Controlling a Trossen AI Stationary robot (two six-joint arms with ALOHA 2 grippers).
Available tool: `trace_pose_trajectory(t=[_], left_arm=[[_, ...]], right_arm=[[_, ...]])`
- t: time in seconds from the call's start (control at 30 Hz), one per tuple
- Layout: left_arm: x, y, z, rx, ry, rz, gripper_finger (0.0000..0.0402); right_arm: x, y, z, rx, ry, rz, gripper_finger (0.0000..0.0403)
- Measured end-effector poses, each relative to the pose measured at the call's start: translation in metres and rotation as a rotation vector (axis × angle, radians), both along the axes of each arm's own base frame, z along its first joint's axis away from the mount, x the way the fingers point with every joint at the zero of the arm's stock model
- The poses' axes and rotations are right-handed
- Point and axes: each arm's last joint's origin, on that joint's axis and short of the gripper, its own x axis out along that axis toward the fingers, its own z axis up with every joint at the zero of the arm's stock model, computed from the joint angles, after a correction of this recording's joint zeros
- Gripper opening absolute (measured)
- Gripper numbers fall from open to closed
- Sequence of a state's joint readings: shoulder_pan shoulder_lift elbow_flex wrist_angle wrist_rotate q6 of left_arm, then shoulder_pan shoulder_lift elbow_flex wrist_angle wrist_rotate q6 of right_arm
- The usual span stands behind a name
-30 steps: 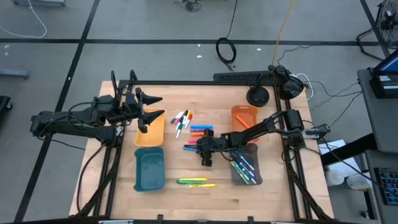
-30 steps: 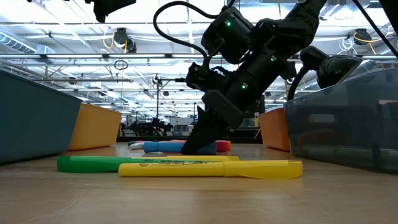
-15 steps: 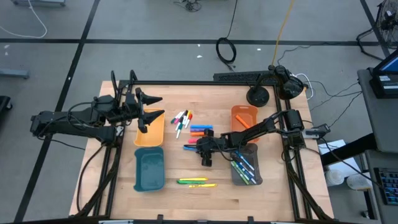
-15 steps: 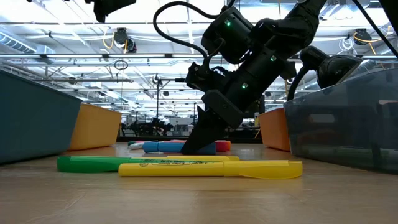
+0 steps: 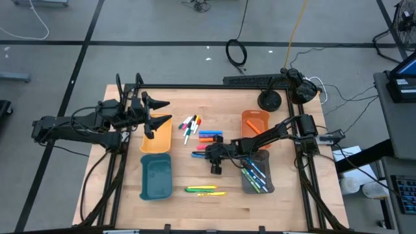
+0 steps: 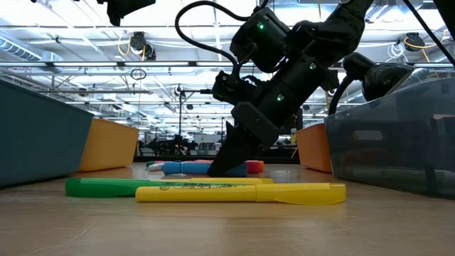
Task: Pick & Place Markers
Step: Put the bottom blue highlighter into the orange bin
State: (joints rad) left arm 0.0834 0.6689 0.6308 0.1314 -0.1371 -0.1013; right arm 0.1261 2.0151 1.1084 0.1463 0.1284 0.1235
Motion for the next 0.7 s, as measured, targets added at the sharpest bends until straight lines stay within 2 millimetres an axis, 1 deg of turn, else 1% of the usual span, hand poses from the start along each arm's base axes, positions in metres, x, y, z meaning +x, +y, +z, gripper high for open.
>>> trace_pose_trajectory(t=[0.1, 0.3, 0.53, 0.7], left_arm=[[0.0000, 0.0000, 0.0000, 0.000, 0.000, 0.000, 0.0282], [0.0000, 0.0000, 0.0000, 0.000, 0.000, 0.000, 0.0282], [0.0001, 0.0001, 0.0000, 0.000, 0.000, 0.000, 0.0282], [0.0000, 0.0000, 0.0000, 0.000, 0.000, 0.000, 0.0282]], right_arm=[[0.0000, 0.0001, 0.0000, -0.002, 0.000, 0.005, 0.0059], [0.0000, 0.0001, 0.0000, -0.002, 0.000, 0.005, 0.0069], [-0.0001, 0.0001, -0.0001, -0.004, 0.001, 0.007, 0.0060], [0.0000, 0.0001, 0.0000, -0.006, 0.001, 0.009, 0.0063]])
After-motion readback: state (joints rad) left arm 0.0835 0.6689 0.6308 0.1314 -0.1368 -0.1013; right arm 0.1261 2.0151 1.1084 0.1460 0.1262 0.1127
